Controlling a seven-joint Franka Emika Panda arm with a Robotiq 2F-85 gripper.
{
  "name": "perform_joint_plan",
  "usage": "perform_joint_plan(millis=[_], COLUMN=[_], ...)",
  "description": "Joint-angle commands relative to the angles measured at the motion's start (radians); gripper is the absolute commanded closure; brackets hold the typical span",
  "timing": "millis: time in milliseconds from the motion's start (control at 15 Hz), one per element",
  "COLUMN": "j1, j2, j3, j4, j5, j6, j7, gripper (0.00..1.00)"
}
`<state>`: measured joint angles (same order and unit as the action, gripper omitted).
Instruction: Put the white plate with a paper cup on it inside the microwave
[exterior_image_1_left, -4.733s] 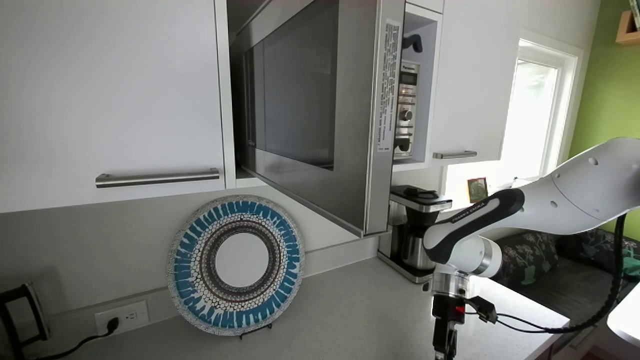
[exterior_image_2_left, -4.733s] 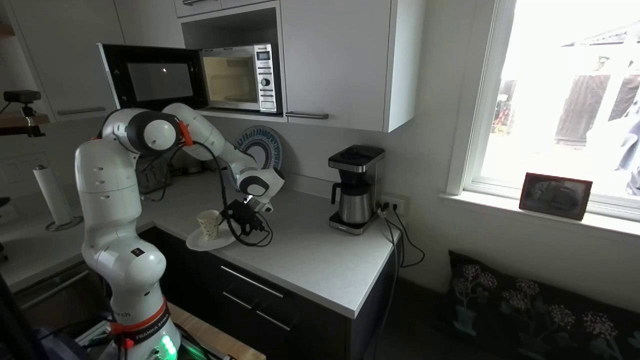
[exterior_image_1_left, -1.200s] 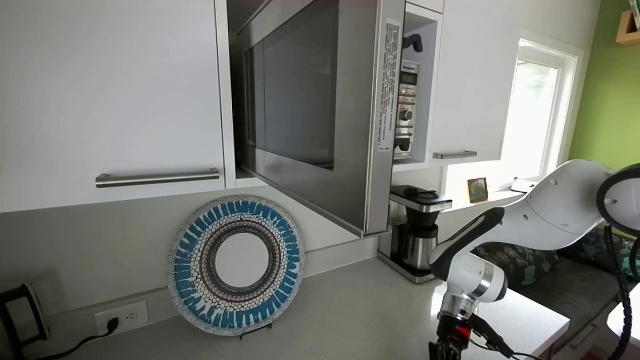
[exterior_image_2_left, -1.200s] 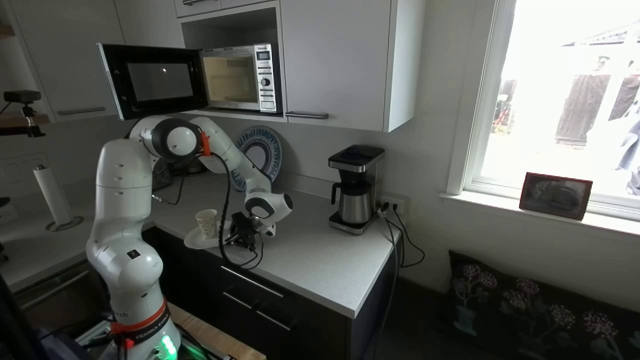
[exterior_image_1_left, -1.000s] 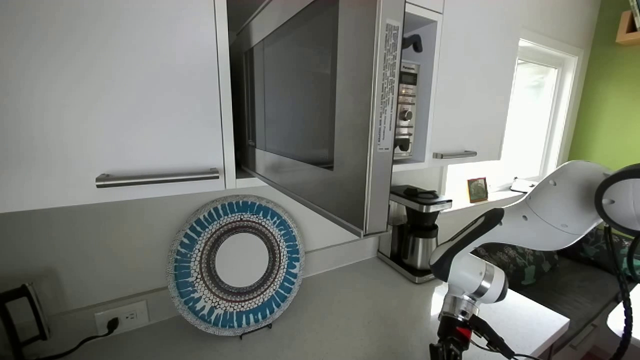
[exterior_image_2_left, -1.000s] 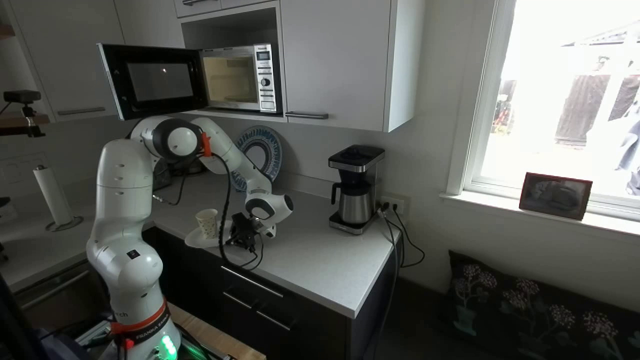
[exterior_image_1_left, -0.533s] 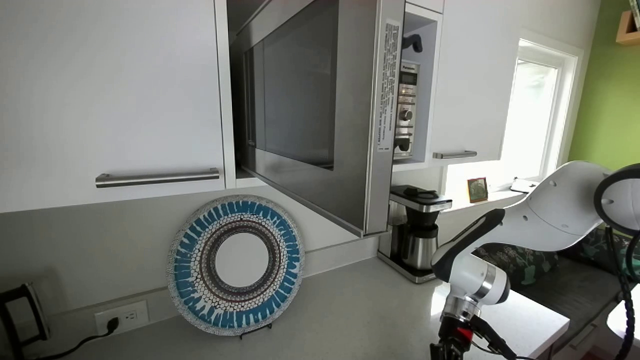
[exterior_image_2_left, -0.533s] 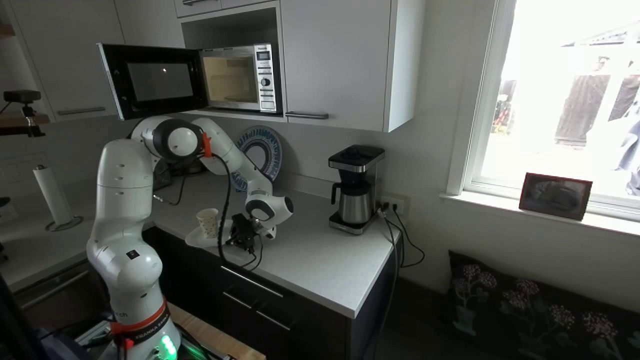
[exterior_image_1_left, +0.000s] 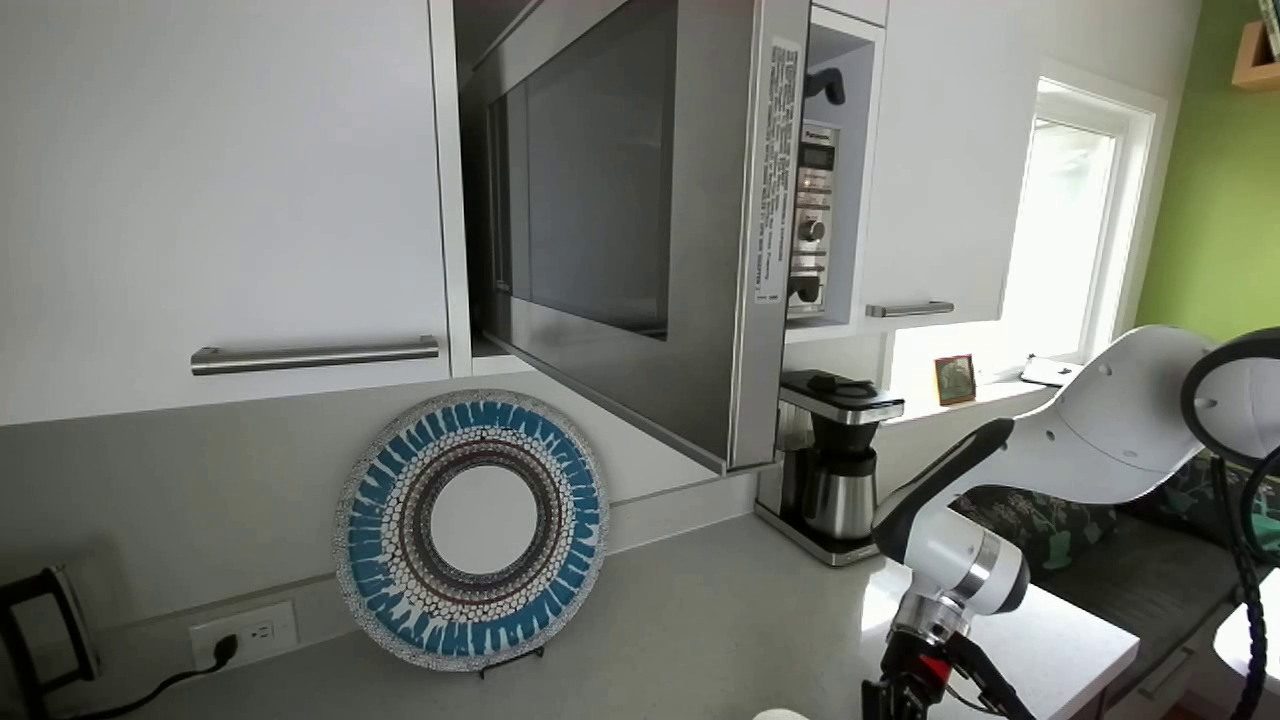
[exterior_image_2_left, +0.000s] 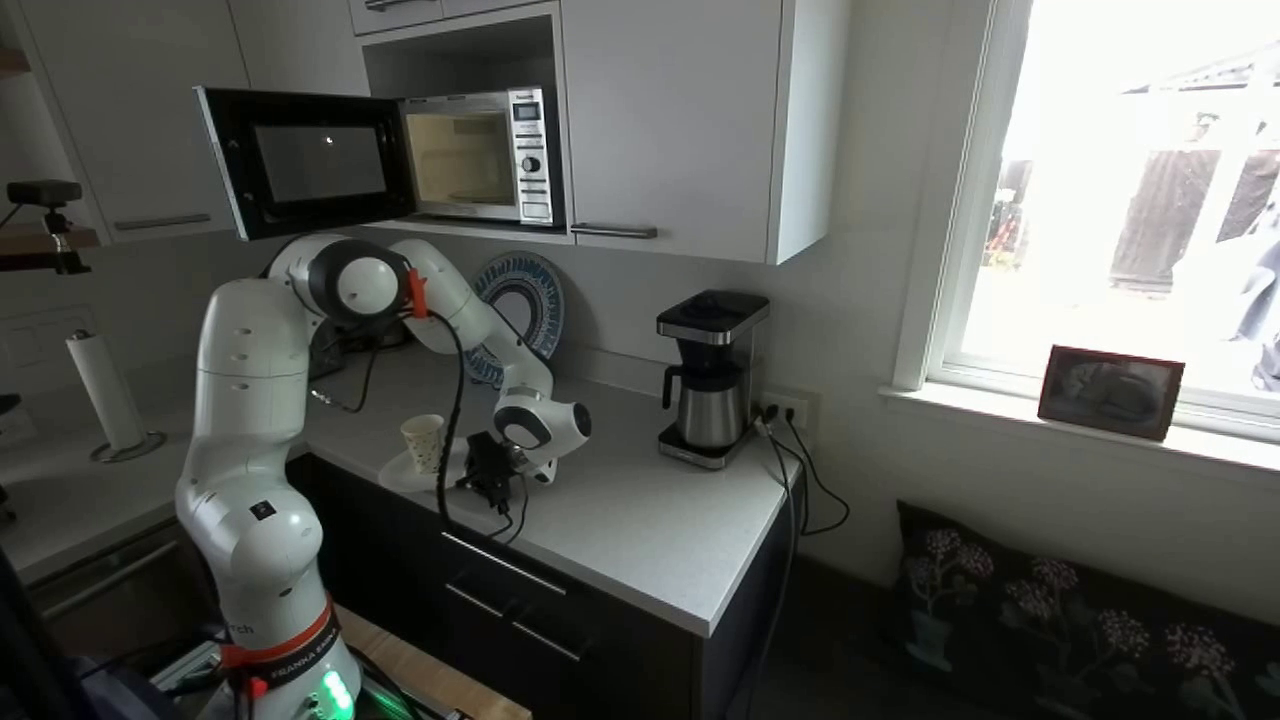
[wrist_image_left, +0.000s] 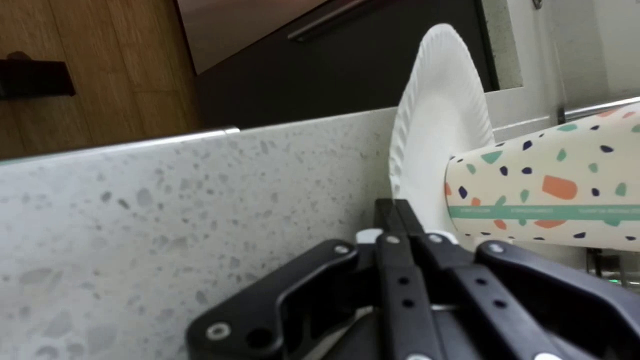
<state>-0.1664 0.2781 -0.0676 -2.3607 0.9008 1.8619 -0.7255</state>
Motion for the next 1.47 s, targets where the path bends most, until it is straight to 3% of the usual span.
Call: perform_joint_plan(millis=[0,1400], j1=[-0.018,-0.066], j2=[0.016,0.074], j3=[-0.012,-0.067], j4=[-0.002,0.006], j5=[0.061,0.283], j6=[-0.008,-0.196], j7=[-0.060,-0.301], gripper=[1.00,1.00])
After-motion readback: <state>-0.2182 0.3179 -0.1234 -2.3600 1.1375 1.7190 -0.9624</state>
